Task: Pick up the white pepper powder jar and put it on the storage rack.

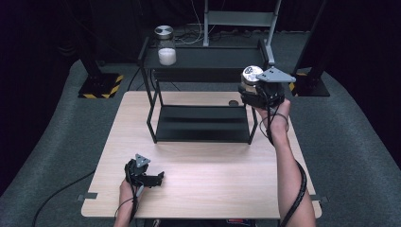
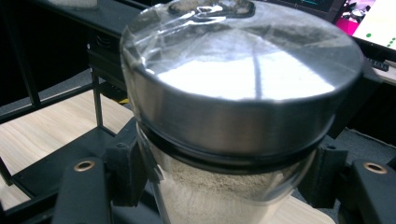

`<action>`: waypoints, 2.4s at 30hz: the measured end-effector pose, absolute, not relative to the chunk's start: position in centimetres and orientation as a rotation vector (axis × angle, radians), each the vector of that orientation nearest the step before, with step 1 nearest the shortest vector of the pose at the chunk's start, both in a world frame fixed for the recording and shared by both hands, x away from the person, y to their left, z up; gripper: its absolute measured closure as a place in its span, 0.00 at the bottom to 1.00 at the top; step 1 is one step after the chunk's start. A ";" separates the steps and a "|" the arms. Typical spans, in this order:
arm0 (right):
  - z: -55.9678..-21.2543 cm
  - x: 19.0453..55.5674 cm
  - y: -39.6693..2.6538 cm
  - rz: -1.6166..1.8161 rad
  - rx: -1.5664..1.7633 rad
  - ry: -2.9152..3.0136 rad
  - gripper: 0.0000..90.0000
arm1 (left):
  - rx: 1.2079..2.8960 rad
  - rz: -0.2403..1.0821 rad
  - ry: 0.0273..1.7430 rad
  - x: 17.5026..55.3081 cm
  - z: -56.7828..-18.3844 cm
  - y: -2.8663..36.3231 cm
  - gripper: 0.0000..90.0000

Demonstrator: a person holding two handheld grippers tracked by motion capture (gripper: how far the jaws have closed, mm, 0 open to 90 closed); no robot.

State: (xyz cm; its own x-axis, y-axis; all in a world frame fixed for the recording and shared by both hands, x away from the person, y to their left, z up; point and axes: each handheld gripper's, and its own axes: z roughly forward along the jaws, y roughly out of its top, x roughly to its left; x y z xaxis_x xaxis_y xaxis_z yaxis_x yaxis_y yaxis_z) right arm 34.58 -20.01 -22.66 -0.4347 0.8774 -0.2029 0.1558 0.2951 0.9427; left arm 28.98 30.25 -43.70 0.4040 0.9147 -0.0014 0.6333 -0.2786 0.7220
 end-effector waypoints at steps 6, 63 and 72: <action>-21.5 34.8 -20.0 1.189 0.933 1.797 0.33 | 2.016 0.559 1.314 29.0 -43.7 30.3 0.01; -14.3 41.9 -18.3 1.187 1.044 1.805 0.34 | 2.015 0.556 1.310 29.0 -43.7 30.3 0.01; -14.1 43.5 -17.8 1.163 1.074 1.814 0.33 | 2.017 0.554 1.308 29.0 -43.7 30.3 0.01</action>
State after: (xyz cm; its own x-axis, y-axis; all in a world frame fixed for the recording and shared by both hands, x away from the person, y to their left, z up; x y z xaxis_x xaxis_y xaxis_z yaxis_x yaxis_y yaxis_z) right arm 43.48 -17.79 -14.09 -0.3961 0.9091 -0.1292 0.2618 0.2467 0.9331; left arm 28.98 30.30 -43.71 0.4094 0.9124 -0.0040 0.6316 -0.2803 0.7229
